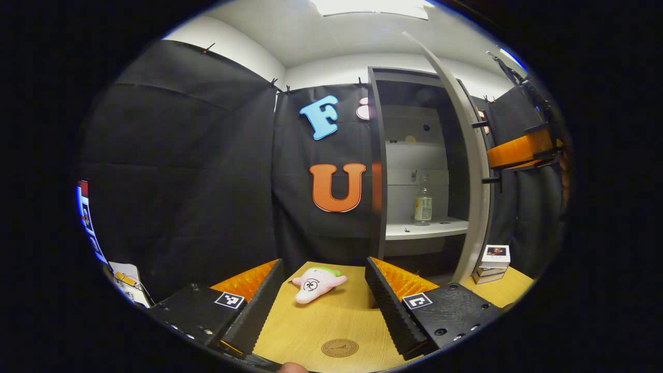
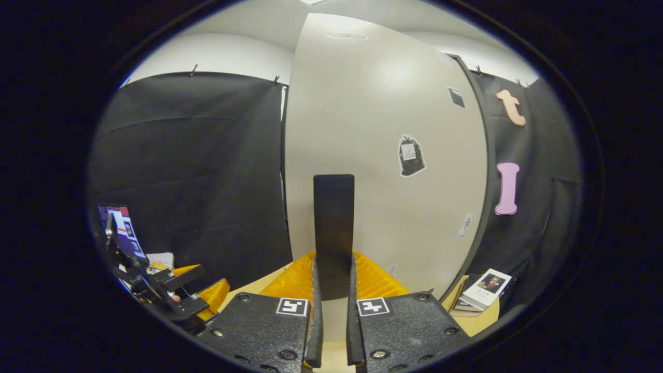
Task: Open the cabinet door with the right hand, grasp the bottle in the cabinet with the left hand and place it on the coaster, then close the cabinet door with the right hand.
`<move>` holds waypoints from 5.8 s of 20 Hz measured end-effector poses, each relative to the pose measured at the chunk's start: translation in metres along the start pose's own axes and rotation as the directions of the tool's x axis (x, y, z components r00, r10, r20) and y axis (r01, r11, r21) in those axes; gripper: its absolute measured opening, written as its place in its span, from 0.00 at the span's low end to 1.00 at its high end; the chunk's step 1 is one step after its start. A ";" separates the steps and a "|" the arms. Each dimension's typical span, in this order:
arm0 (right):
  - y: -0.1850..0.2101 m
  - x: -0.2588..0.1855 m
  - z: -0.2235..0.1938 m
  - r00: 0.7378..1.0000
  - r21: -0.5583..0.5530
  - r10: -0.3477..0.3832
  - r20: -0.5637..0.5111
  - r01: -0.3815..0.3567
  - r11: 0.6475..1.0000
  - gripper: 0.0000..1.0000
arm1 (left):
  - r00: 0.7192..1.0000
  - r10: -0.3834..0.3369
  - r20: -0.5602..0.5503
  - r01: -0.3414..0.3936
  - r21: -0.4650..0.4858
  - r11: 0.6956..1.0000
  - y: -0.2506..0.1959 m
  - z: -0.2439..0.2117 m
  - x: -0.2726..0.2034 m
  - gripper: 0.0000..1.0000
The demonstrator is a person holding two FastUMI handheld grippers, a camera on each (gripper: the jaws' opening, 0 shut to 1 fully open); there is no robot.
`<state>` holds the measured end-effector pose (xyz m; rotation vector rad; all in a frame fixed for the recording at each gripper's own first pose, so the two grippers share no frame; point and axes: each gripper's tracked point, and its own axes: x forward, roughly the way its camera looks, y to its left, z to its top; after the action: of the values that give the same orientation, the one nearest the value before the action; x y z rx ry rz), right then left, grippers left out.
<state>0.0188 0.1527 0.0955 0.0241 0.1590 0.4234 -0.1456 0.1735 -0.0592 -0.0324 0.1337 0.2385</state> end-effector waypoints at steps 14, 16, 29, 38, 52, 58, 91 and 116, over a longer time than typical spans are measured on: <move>-0.043 -0.060 -0.007 0.996 0.148 -0.073 0.052 0.065 0.987 0.18 | 0.979 -0.202 -0.038 0.203 0.029 0.979 -0.179 0.029 0.006 0.94; -0.051 -0.064 -0.007 0.991 0.153 -0.115 0.063 0.104 0.983 0.17 | 0.973 -0.228 -0.040 0.230 0.037 0.973 -0.194 0.033 0.020 0.94; -0.116 -0.087 -0.019 0.924 0.201 -0.382 0.013 0.371 0.906 0.34 | 0.947 -0.320 0.009 0.320 0.035 0.947 -0.291 0.053 0.190 0.94; -0.137 -0.098 -0.023 0.878 0.257 -0.479 0.011 0.460 0.850 0.87 | 0.947 -0.318 0.042 0.319 -0.015 0.948 -0.326 0.077 0.278 0.94; -0.136 -0.097 -0.024 0.862 0.239 -0.507 0.001 0.493 0.837 0.93 | 0.950 -0.313 -0.025 0.310 -0.084 0.947 -0.343 0.072 0.381 0.95; -0.134 -0.096 -0.025 0.860 0.255 -0.510 0.004 0.492 0.832 0.93 | 0.947 -0.318 -0.044 0.316 -0.052 0.947 -0.345 0.074 0.376 0.76; -0.163 -0.128 -0.212 0.877 0.349 -0.361 -0.318 0.463 0.815 0.95 | 0.991 0.122 0.050 -0.125 0.057 0.991 -0.103 -0.034 0.029 0.75; -0.130 -0.118 -0.373 0.646 0.092 -0.304 -0.700 0.503 0.859 0.95 | 0.955 0.284 -0.085 -0.286 -0.015 0.958 -0.044 -0.257 0.057 0.76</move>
<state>-0.0933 -0.0181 -0.2628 0.1143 0.9324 -0.0788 -0.1133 0.1318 -0.3208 -0.0495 0.2173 0.5284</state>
